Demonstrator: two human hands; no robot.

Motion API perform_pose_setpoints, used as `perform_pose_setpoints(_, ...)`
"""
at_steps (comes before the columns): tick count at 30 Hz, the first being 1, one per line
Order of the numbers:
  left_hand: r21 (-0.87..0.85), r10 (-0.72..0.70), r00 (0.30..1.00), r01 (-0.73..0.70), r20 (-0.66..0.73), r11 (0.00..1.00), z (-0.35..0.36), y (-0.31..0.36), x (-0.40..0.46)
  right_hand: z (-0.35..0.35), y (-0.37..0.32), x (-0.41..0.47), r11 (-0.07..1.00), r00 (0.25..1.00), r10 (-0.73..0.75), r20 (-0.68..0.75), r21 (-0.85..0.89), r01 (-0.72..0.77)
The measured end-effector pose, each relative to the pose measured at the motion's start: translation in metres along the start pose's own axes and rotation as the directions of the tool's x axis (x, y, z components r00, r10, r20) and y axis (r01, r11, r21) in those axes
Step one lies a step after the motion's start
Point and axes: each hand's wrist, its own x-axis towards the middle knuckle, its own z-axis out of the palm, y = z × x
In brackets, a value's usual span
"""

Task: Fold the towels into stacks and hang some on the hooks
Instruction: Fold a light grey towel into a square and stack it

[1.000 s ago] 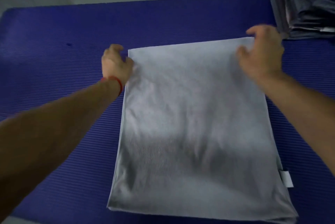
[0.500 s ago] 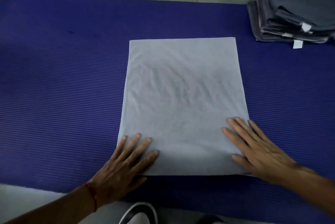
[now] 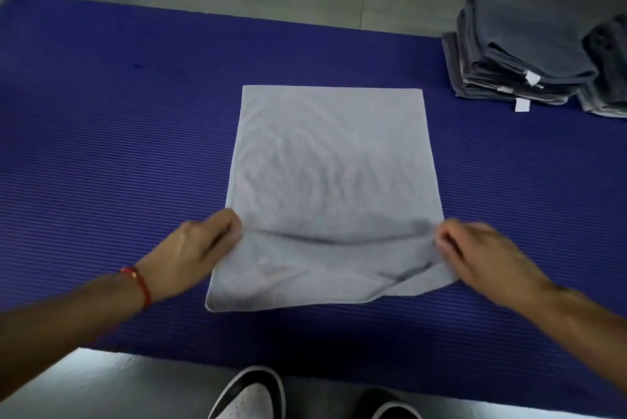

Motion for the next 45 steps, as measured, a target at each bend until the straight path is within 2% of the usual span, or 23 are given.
perform_pose_setpoints(2,0.006,-0.106,0.988,0.108,-0.115,0.994,-0.016,-0.003,0.028,-0.016,0.002,0.025,0.977,0.967,0.2,-0.157,0.106,-0.184)
perform_pose_setpoints(3,0.047,-0.136,0.977,0.145,-0.163,0.988,-0.024,-0.002,0.041,-0.021,0.002,0.035,0.973,0.947,0.227,-0.226,0.089,-0.212)
perform_pose_setpoints(5,0.258,-0.038,0.968,0.104,-0.249,0.96,-0.029,-0.001,0.058,-0.022,-0.004,0.044,0.984,0.944,0.125,-0.304,-0.085,-0.158)
perform_pose_setpoints(6,0.349,0.062,0.97,0.025,-0.234,0.937,-0.026,0.003,0.058,-0.019,-0.01,0.043,0.985,0.961,-0.004,-0.278,-0.166,-0.044)
perform_pose_setpoints(8,0.392,0.242,0.962,-0.177,-0.125,0.903,-0.008,0.018,0.043,-0.004,-0.026,0.031,0.945,0.949,-0.289,-0.128,-0.198,0.261)
perform_pose_setpoints(9,0.391,0.329,0.943,-0.286,-0.048,0.875,0.007,0.024,0.029,0.008,-0.033,0.023,0.912,0.923,-0.383,-0.041,-0.174,0.371)
perform_pose_setpoints(11,0.411,0.411,0.9,-0.433,0.147,0.802,0.043,0.026,-0.003,0.031,-0.044,0.006,0.874,0.886,-0.452,0.1,-0.15,0.463)
perform_pose_setpoints(13,0.412,0.399,0.887,-0.461,0.232,0.786,0.071,0.02,-0.027,0.047,-0.048,-0.008,0.89,0.9,-0.412,0.142,-0.148,0.431)
perform_pose_setpoints(16,0.346,0.376,0.919,-0.394,0.121,0.852,0.083,0.016,-0.037,0.049,-0.049,-0.017,0.92,0.927,-0.352,0.127,-0.137,0.368)
perform_pose_setpoints(21,0.409,0.42,0.9,-0.429,0.116,0.806,0.086,0.024,-0.039,0.055,-0.06,-0.015,0.906,0.924,-0.383,0.027,-0.184,0.381)
perform_pose_setpoints(25,0.376,0.348,0.937,-0.336,0.037,0.864,0.084,0.027,-0.037,0.054,-0.064,-0.02,0.943,0.945,-0.325,-0.033,-0.091,0.321)
perform_pose_setpoints(27,0.356,0.347,0.931,-0.363,0.111,0.861,0.079,0.027,-0.041,0.052,-0.062,-0.031,0.942,0.945,-0.327,-0.001,-0.084,0.326)
perform_pose_setpoints(29,0.349,0.371,0.896,-0.437,0.242,0.829,0.076,0.019,-0.049,0.053,-0.058,-0.041,0.917,0.925,-0.376,0.062,-0.121,0.381)
perform_pose_setpoints(31,0.334,0.377,0.882,-0.459,0.282,0.824,0.071,0.01,-0.053,0.05,-0.054,-0.044,0.911,0.917,-0.388,0.097,-0.108,0.397)
perform_pose_setpoints(33,0.304,0.338,0.92,-0.386,0.199,0.871,0.057,0.004,-0.041,0.04,-0.048,-0.032,0.929,0.938,-0.341,0.058,-0.129,0.346)
perform_pose_setpoints(35,0.314,0.252,0.966,-0.258,0.058,0.914,0.037,-0.003,-0.008,0.024,-0.036,-0.003,0.978,0.982,-0.186,-0.021,-0.103,0.183)
perform_pose_setpoints(38,0.437,0.031,0.995,0.013,-0.093,0.899,0.015,-0.023,0.05,0.014,-0.005,0.054,0.998,0.991,0.038,-0.129,-0.041,-0.044)
perform_pose_setpoints(41,0.427,-0.254,0.967,0.243,-0.033,0.871,0.014,-0.036,0.082,0.015,0.021,0.096,0.982,0.982,0.188,0.011,-0.034,-0.188)
perform_pose_setpoints(43,0.417,-0.328,0.945,0.301,-0.007,0.857,0.017,-0.038,0.091,0.013,0.03,0.107,0.971,0.966,0.233,0.111,-0.079,-0.225)
perform_pose_setpoints(45,0.447,-0.344,0.939,0.317,-0.023,0.836,0.018,-0.045,0.096,0.011,0.033,0.11,0.956,0.95,0.286,0.126,-0.099,-0.275)
